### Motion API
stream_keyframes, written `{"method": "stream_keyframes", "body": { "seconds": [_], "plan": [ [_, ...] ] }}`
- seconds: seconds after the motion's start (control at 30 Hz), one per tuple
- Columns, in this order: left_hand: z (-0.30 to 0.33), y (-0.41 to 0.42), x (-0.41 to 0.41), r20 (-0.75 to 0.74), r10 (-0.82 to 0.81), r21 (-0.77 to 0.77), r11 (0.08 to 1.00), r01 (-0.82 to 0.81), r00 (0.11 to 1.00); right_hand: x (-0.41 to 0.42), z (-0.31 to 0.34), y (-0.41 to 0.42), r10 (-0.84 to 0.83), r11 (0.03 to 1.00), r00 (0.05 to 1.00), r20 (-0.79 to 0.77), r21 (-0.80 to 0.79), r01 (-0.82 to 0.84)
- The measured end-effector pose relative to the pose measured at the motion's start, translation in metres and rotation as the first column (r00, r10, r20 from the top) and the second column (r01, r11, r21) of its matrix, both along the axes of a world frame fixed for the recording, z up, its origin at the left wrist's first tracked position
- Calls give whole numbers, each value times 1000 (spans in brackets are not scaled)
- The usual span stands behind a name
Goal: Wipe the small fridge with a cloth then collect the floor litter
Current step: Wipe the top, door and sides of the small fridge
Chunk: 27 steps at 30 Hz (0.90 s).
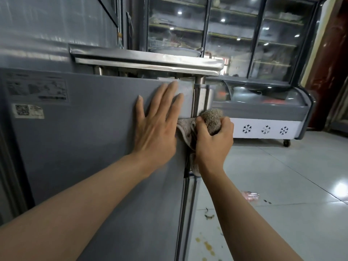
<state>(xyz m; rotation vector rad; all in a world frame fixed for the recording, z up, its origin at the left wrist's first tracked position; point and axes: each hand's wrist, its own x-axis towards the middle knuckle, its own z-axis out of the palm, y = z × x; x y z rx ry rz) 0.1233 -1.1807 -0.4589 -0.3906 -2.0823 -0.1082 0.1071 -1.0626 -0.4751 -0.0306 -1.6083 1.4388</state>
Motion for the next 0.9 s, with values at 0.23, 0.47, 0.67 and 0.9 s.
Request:
{"method": "stream_keyframes", "body": {
  "seconds": [0.23, 0.47, 0.67, 0.9],
  "plan": [
    [-65, -11, -4, -43, -3, -94, 996, -1, 999, 2, -74, 4, 48, 998, 996, 76, 46, -52],
    [-122, -14, -5, -31, 5, -159, 987, -10, 999, 2, -133, 0, 7, 982, 994, 113, 188, -29],
    [-168, -15, 0, 8, -24, -192, 981, 25, 1000, 0, -168, -2, 0, 985, 996, 89, 174, -15],
    [-208, -19, 1, -2, -36, -265, 964, 34, 999, 0, -214, 0, -6, 982, 993, 121, 186, -17]
  ]
}}
